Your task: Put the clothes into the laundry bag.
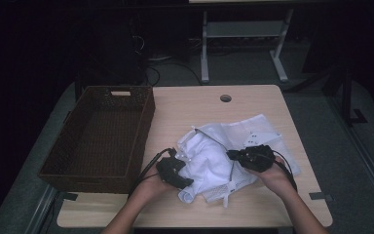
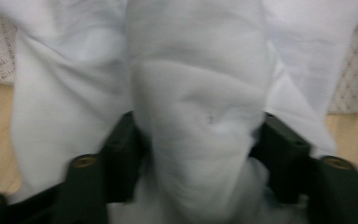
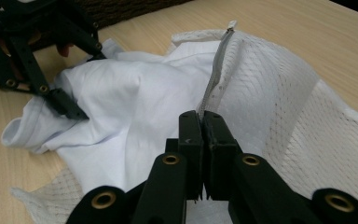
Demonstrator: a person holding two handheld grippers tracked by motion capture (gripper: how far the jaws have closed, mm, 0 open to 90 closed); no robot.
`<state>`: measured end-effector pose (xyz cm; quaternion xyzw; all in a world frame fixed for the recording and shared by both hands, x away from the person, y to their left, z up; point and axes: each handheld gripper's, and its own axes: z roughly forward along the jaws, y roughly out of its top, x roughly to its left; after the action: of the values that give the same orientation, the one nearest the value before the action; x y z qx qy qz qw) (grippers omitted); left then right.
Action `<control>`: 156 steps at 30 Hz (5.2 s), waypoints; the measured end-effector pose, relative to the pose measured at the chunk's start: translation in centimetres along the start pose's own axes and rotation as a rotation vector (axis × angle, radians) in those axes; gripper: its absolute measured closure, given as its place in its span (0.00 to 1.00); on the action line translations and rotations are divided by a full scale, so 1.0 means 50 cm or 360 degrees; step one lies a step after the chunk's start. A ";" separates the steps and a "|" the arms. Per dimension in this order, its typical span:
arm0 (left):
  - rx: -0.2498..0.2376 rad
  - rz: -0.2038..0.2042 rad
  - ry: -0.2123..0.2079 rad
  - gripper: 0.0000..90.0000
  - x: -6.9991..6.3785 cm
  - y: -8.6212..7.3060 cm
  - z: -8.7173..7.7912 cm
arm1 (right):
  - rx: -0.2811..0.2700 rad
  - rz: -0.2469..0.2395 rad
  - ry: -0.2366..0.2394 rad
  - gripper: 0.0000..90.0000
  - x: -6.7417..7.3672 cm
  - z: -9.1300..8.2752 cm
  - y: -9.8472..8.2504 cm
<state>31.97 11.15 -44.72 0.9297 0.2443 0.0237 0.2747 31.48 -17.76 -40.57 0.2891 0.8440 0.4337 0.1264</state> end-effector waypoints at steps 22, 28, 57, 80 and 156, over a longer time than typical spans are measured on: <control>-0.0380 -0.0129 -0.0016 0.89 -0.062 0.066 -0.036 | -0.0065 -0.0043 -0.0001 0.96 0.012 0.004 0.042; -0.0435 -0.0147 0.0025 0.89 -0.072 0.092 -0.023 | -0.0088 -0.0090 0.0026 0.97 0.031 -0.001 0.062; -0.0515 -0.0120 -0.0045 0.42 -0.047 0.079 -0.015 | 0.0020 -0.0073 0.0087 0.98 0.036 0.002 0.008; -0.0317 -0.0130 0.0017 0.62 -0.002 0.095 0.089 | 0.0029 -0.0093 0.0110 0.97 0.069 -0.074 -0.059; -0.0325 0.0123 -0.0214 0.59 -0.105 0.104 0.053 | -0.0056 -0.0044 0.0008 0.87 0.037 -0.085 -0.049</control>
<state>30.12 3.56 -43.79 0.9051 0.1856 -0.0034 0.3826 27.10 -20.59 -39.96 0.2741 0.8405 0.4474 0.1352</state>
